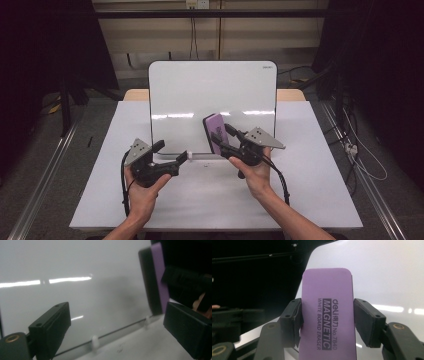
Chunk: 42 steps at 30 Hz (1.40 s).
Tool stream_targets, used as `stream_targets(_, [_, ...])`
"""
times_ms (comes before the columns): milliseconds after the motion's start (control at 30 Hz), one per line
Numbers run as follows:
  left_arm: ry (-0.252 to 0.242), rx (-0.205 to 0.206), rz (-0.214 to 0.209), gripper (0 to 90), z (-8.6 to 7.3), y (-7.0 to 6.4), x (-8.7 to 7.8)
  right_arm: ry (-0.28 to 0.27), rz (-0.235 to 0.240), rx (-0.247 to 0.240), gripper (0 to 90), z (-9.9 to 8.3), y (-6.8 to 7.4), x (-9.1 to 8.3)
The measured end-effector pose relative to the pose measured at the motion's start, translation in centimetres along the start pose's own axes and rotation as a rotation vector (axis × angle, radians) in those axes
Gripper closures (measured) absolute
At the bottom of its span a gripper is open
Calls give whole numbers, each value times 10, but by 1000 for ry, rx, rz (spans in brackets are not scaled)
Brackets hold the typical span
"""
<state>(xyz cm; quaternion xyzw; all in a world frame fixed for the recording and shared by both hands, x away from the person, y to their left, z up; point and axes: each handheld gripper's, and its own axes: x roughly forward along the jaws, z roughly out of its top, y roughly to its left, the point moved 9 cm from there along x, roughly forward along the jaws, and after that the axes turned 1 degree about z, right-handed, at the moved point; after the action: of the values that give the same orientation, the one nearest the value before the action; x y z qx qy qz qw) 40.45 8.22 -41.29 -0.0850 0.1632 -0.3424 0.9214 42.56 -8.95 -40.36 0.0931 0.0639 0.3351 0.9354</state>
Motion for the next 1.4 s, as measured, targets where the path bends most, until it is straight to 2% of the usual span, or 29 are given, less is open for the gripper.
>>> stream_targets(33, [-14,-20,-11,89,3,-2,3,0,2,1,421,-1,1,0])
stream_targets(100, [-46,-33,-15,116,10,-4,8,2,7,3,420,-2,2,0])
stream_targets(167, [-74,-81,-38,156,16,-6,13,2,13,5,420,-3,4,1])
stream_targets(233, [-122,-153,-51,165,24,-9,19,-1,16,11,420,-3,6,1])
stream_targets(267, [-118,-140,-68,182,24,-10,19,-4,18,11,420,-3,7,1])
stream_targets(333, [-149,-166,-76,222,29,-14,23,-5,19,11,420,-3,8,2])
stream_targets(400, [-170,-167,-82,264,33,-18,26,-1,22,7,420,-4,10,2])
stream_targets(433, [-181,-181,-88,276,36,-20,27,-1,24,8,420,-5,10,2])
stream_targets(567, [-165,-180,-112,336,35,-27,35,4,34,7,420,-7,14,3])
stream_targets(700, [-155,-213,-128,362,32,-29,42,7,39,2,420,-8,16,4])
stream_targets(767, [-167,-236,-137,377,32,-31,44,9,38,-10,420,-9,17,4])
stream_targets(800, [-157,-217,-137,420,30,-29,45,10,41,-9,420,-9,18,4])
stream_targets(967, [-138,-270,-157,467,24,-29,52,11,46,-14,420,-10,21,5])
stream_targets(1033, [-147,-295,-167,500,23,-30,53,12,49,-11,420,-11,22,5])
stream_targets(1100, [-144,-282,-177,594,23,-32,52,14,41,-12,420,-12,21,6])
stream_targets(1133, [-144,-287,-177,625,24,-33,52,15,46,-3,420,-13,22,6])
stream_targets(1400, [-121,-270,-184,641,28,-35,52,-2,42,-11,416,-11,21,6])
